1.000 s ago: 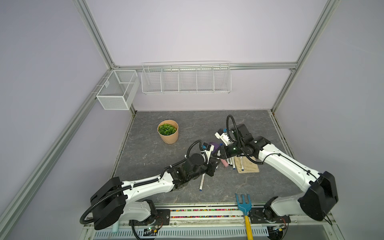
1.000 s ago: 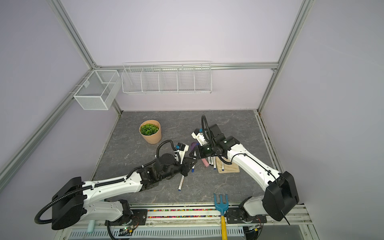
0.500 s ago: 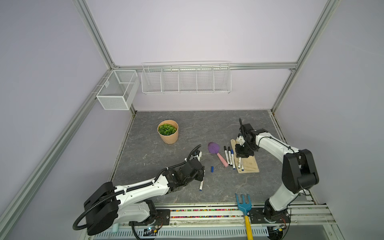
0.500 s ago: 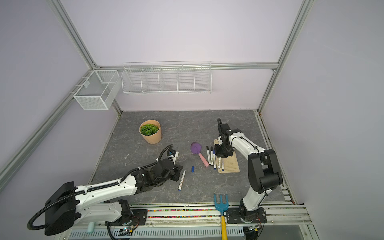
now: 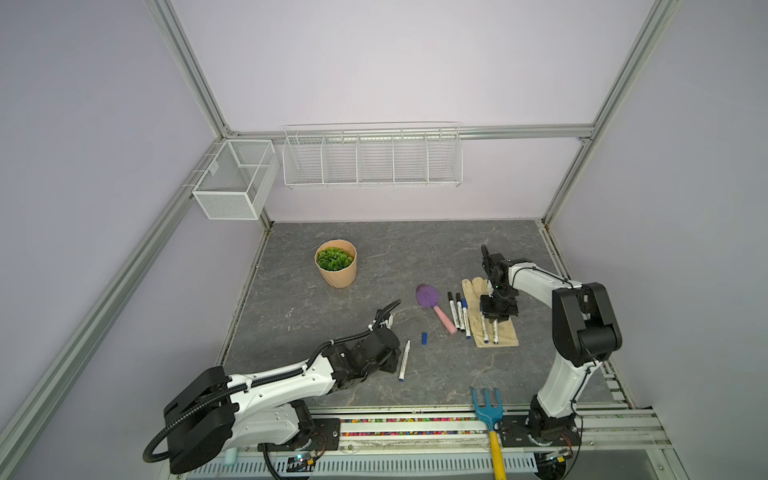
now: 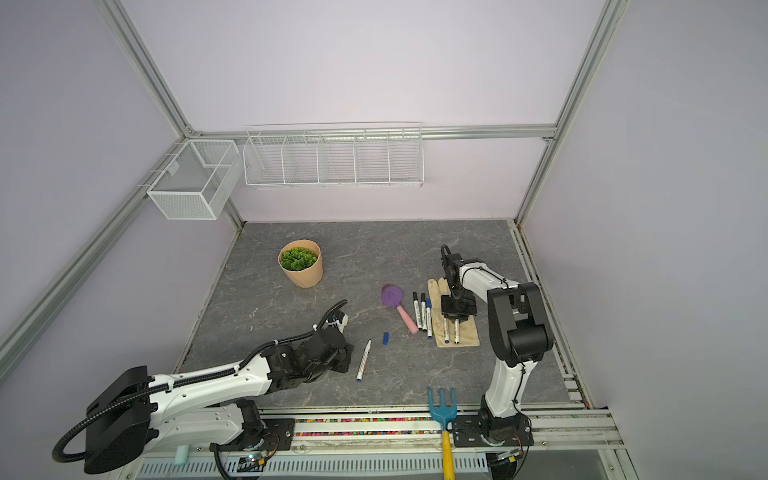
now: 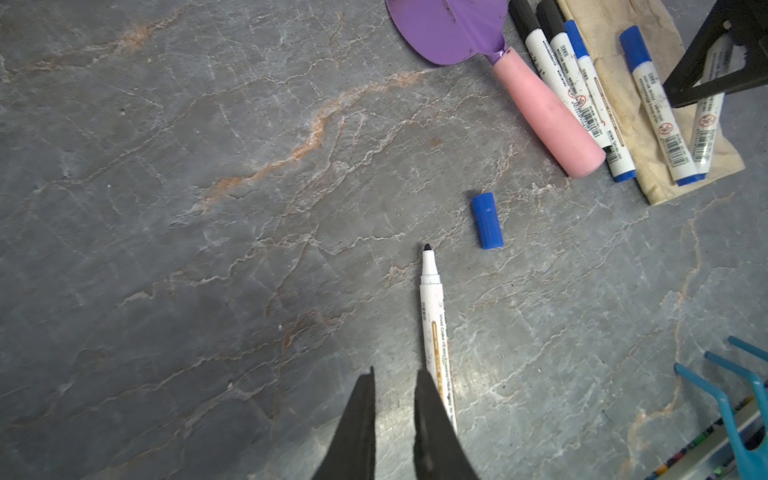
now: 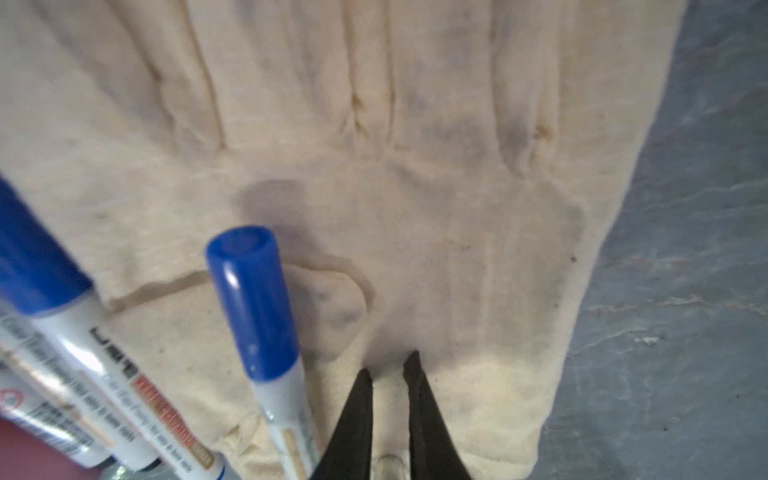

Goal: Insert the pens into the pen caps
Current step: 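Set the capped marker on the glove while the left gripper lowers, then grasp the last white marker with the left gripper and lift it upright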

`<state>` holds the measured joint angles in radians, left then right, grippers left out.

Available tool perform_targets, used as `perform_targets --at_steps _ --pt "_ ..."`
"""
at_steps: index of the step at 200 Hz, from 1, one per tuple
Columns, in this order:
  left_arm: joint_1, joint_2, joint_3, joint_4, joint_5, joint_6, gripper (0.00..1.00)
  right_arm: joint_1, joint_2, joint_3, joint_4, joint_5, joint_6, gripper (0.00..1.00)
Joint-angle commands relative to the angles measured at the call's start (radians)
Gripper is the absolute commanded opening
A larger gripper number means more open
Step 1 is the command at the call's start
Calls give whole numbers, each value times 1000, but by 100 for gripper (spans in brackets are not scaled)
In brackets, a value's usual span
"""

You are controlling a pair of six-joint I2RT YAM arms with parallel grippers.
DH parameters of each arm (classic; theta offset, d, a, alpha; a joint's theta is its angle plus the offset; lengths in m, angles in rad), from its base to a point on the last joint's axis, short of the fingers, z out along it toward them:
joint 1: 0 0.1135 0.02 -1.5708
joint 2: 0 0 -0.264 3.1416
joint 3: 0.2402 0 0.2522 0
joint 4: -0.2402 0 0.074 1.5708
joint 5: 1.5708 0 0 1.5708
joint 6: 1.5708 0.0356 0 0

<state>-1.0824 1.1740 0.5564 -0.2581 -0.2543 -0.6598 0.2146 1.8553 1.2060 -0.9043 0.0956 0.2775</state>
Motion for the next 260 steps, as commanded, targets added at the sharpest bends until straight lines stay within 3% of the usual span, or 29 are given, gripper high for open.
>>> perform_targets --at_steps 1,87,115,166,195,227,260 --pt "-7 15 -7 9 -3 -27 19 1 20 3 22 -20 4 22" --pt "-19 53 4 4 55 -13 43 1 -194 -60 57 -23 87 47" --pt "-30 119 38 -6 74 -7 51 2 -308 -65 61 -18 91 48" --pt "-73 306 175 -108 67 21 52 12 -445 -77 67 -109 85 47" --pt "-93 393 237 -207 52 -2 36 19 -470 -91 77 -154 91 46" --pt "-111 460 266 -274 49 -38 28 37 -485 -110 95 -184 103 45" --pt "-111 486 269 -274 51 -61 0 93 -511 -134 134 -228 102 45"
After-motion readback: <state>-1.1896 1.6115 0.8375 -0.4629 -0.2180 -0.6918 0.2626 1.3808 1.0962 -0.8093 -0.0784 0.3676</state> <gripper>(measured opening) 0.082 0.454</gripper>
